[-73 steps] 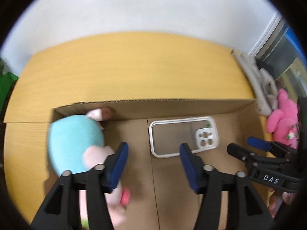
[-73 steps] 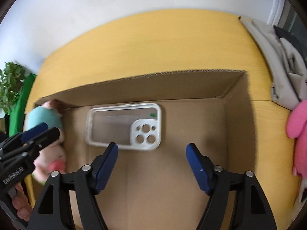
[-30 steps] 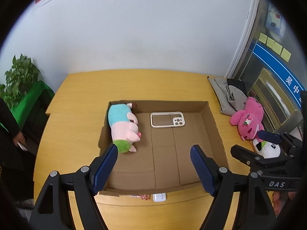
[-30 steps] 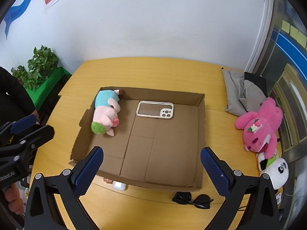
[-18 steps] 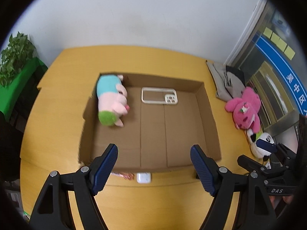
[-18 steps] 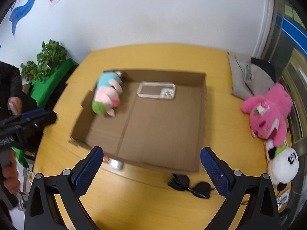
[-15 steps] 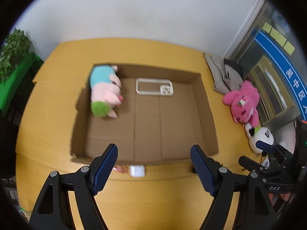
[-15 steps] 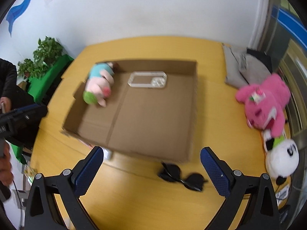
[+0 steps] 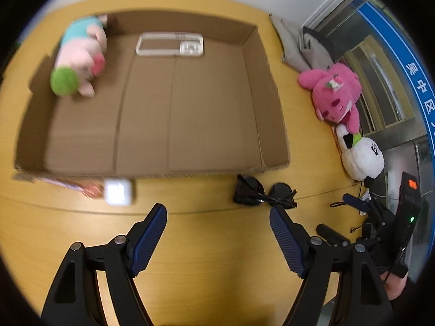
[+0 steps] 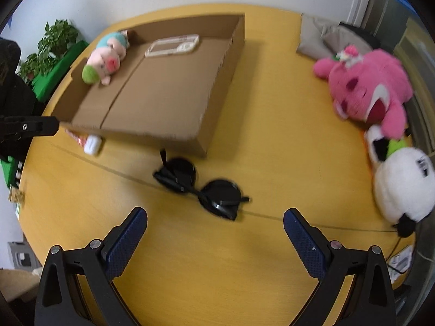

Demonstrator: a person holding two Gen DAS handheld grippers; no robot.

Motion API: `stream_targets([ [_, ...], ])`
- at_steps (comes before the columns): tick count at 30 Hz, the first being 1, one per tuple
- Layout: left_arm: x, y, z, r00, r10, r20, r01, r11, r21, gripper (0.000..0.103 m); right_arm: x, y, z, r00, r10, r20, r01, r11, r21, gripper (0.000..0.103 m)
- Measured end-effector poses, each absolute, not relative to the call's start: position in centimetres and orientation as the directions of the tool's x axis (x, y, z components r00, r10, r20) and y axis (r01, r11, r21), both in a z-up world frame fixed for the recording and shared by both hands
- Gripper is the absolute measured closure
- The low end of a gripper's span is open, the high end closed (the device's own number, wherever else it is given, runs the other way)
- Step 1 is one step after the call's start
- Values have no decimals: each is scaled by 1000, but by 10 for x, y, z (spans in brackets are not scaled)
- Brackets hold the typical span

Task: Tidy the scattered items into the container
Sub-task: 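Move the right tool back toward the black sunglasses on the table, then lower the right tool onto the black sunglasses and close on the bridge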

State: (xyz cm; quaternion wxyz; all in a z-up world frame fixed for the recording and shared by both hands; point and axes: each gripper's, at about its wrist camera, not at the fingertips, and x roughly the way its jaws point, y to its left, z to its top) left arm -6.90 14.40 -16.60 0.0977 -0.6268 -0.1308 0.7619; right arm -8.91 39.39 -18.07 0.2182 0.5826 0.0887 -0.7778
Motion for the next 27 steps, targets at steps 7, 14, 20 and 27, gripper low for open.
stream_targets([
  [7,-75,172,-214,-109,344,-932,41,-936,-350,25,-95,403,-218,-153,-254,-955,482,-863,153,2],
  [14,-87,194,-260,-59,395,-917,67,-915,-398,25,-108,379,-240,-134,-265,-955,640,-759,121,3],
  [20,-91,200,-295,-31,460,-888,129,-879,-460,26,-110,362,-260,-117,-248,-962,744,-664,80,21],
  [27,-96,199,-311,-40,542,-840,190,-821,-539,27,-102,348,-280,-92,-200,-976,815,-579,42,35],
])
